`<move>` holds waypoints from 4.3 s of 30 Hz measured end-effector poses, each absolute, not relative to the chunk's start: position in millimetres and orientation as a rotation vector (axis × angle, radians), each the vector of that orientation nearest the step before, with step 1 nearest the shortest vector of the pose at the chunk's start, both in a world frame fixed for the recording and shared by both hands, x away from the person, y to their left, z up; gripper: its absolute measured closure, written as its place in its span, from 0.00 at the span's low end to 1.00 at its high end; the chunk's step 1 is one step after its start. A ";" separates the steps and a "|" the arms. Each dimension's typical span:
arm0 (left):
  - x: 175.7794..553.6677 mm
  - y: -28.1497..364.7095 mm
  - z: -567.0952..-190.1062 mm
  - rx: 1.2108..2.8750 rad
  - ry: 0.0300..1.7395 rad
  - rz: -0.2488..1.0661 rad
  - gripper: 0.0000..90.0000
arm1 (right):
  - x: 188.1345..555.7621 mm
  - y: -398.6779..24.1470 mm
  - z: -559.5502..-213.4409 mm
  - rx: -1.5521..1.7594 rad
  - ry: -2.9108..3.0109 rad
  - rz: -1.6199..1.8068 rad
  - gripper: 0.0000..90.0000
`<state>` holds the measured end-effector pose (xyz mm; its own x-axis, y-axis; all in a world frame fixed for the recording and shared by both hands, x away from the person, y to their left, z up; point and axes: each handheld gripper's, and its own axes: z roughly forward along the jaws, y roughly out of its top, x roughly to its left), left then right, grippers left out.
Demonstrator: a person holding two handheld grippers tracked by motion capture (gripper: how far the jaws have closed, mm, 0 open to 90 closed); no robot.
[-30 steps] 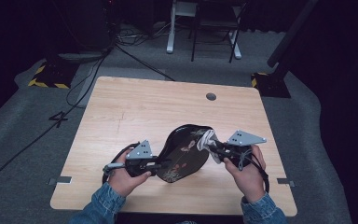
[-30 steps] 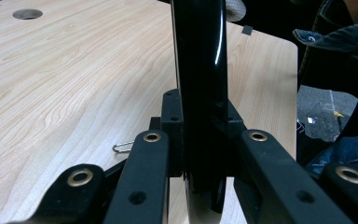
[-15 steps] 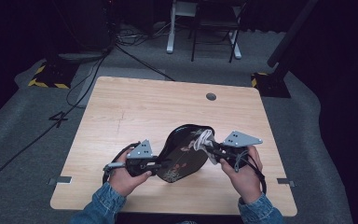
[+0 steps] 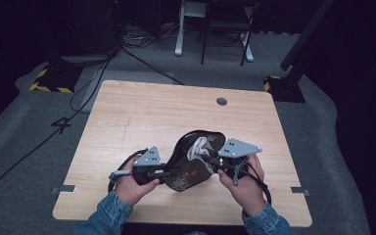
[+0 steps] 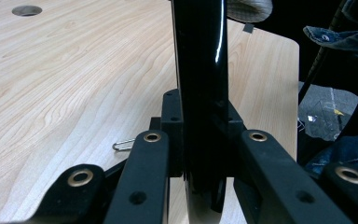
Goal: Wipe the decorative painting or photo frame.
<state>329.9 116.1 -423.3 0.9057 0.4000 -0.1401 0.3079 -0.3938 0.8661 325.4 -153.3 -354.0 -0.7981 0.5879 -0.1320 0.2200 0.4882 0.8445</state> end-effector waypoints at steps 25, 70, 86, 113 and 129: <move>330.5 116.6 -424.3 2.002 0.506 0.103 0.88 | 318.7 -139.2 -354.1 0.597 2.346 1.284 0.88; 330.5 116.0 -424.8 1.997 0.503 0.098 0.88 | 338.5 -199.8 -391.8 0.858 2.310 1.179 0.88; 329.8 114.9 -423.9 2.006 0.521 0.104 0.88 | 330.5 -175.6 -379.2 0.762 2.313 1.190 0.88; 332.7 112.5 -424.3 2.007 0.503 0.094 0.88 | 314.8 -138.6 -361.8 0.571 2.336 1.307 0.88; 333.6 111.5 -424.3 2.011 0.491 0.097 0.88 | 325.2 -172.4 -382.1 0.689 2.323 1.252 0.88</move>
<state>333.6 111.5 -424.3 0.9135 0.3816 -0.1408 0.2998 -0.3977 0.8671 325.2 -172.4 -382.1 -0.7933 0.5968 -0.1209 0.2269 0.4739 0.8508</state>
